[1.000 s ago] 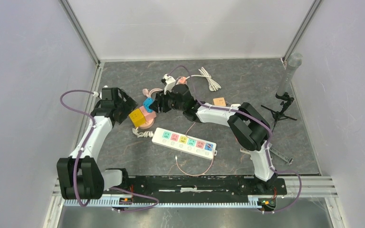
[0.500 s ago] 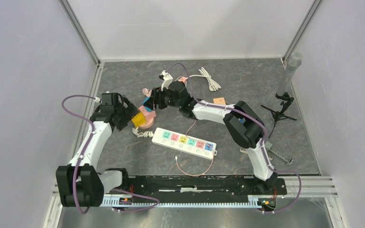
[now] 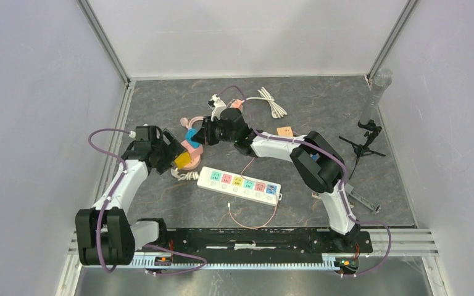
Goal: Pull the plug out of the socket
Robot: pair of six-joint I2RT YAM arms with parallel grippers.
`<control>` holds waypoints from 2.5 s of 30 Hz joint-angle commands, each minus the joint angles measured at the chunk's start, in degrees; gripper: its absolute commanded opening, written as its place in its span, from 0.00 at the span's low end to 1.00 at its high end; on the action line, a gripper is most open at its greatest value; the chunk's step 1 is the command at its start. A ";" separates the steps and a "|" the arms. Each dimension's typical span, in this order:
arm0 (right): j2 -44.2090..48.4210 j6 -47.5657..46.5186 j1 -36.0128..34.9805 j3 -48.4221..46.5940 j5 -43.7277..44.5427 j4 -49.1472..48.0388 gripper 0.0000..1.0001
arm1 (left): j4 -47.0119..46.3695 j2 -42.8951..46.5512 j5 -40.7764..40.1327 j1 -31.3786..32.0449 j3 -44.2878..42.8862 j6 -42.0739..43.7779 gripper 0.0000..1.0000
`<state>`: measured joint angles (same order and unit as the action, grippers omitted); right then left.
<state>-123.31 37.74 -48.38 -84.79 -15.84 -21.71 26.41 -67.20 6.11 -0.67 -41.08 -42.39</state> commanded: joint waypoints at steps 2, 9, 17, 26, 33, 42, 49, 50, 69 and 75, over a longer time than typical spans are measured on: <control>4.98 -0.38 -1.02 1.82 1.30 8.11 0.11 | -5.77 1.24 1.82 -0.04 1.94 -4.36 0.93; 6.19 -1.00 -2.65 0.75 5.36 13.46 0.14 | -6.92 1.69 3.93 0.01 3.31 -5.34 0.92; 5.22 -4.12 -2.67 0.88 4.89 6.45 0.43 | -7.42 1.41 5.72 -0.04 5.83 -6.22 0.86; 5.28 -3.93 -2.51 1.98 5.55 2.11 0.16 | -5.14 -0.71 3.75 -0.05 6.83 -5.24 0.79; 5.91 5.86 -0.86 2.19 1.34 1.55 0.00 | -2.25 -0.88 -1.03 -0.05 5.85 -4.90 0.79; 4.89 10.77 0.26 4.32 -6.22 -9.66 0.00 | -2.33 -2.34 -1.27 -0.05 5.93 -4.98 0.76; 5.16 4.49 -0.36 3.32 -4.86 -4.94 0.00 | -1.94 -1.97 -1.37 -0.07 5.23 -4.87 0.75; 5.77 3.53 -0.36 3.46 -3.76 -4.04 0.00 | -1.98 -1.89 -1.29 -0.04 5.14 -4.81 0.75; 6.54 8.23 0.38 5.93 -2.42 -2.78 0.00 | -10.05 0.79 9.73 -0.04 7.08 -6.98 0.91; 6.93 8.34 0.39 6.60 -6.23 -5.81 0.00 | -11.60 -3.56 9.09 -0.04 7.43 -6.54 0.96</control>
<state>-119.31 44.97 -47.42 -78.78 -16.47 -21.56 16.99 -67.96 15.00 -0.93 -34.33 -49.12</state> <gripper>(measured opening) 0.243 0.945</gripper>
